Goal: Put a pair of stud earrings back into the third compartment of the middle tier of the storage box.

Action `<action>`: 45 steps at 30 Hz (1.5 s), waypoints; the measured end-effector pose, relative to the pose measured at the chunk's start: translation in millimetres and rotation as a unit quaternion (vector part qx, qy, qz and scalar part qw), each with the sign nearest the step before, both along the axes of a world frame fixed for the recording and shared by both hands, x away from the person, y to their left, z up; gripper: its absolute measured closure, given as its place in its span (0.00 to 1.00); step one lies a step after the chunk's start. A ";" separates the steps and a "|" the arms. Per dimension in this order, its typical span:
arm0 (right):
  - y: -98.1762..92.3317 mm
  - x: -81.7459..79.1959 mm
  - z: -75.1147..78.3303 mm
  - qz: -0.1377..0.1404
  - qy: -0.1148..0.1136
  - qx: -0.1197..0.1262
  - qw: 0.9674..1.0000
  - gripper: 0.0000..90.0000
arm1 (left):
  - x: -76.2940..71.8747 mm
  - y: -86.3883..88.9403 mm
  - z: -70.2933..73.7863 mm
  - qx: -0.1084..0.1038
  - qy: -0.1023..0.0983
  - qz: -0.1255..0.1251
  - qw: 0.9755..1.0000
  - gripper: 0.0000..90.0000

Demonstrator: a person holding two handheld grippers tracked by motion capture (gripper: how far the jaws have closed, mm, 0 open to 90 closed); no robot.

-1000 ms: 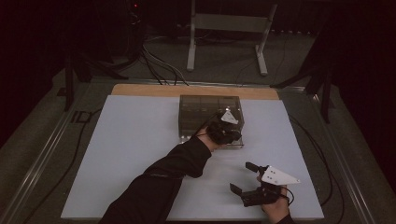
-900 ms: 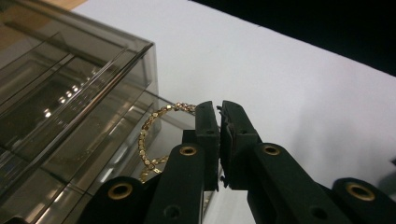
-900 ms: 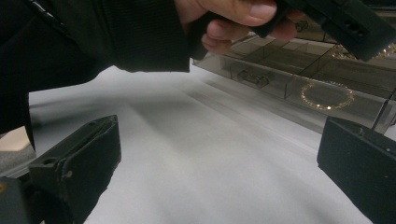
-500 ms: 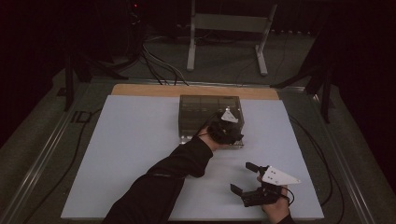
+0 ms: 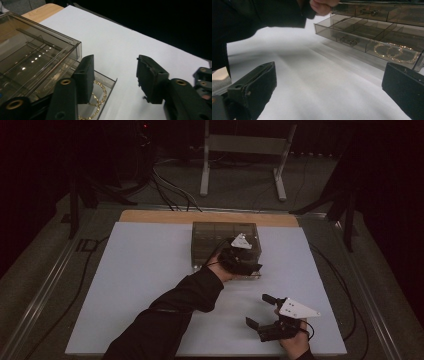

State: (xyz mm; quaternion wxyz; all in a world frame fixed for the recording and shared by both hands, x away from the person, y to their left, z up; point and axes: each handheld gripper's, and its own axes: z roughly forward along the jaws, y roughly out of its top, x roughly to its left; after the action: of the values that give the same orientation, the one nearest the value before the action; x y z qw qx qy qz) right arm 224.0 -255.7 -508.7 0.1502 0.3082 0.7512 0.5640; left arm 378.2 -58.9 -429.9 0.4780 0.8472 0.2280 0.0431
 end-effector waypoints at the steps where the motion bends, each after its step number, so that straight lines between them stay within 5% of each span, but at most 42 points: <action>1: 0.1 0.0 0.0 0.000 -0.001 -0.001 1.000 0.00 | -0.8 2.3 1.6 -0.001 0.000 0.001 1.000 0.52; 14: -1.8 1.7 0.3 -0.001 0.001 0.004 1.000 0.00 | -10.8 46.2 22.5 -0.021 -0.002 0.026 0.999 0.35; 25: -2.1 2.6 -0.2 -0.001 0.003 0.006 1.000 0.00 | -14.5 82.2 32.1 -0.010 -0.001 0.024 1.000 0.03; 33: 0.0 3.5 0.2 0.001 0.001 0.002 1.000 0.00 | -21.2 113.4 31.4 -0.024 -0.015 0.049 0.998 0.01; 45: 3.8 2.5 0.1 0.002 0.001 -0.006 1.000 0.00 | -28.3 169.3 20.2 -0.033 -0.007 0.089 0.995 0.01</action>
State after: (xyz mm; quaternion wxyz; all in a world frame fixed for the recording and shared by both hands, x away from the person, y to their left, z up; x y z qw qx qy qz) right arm 226.5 -252.0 -508.5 0.1499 0.3070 0.7551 0.5596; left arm 349.9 110.5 -409.7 0.5018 0.8068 0.3003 0.0837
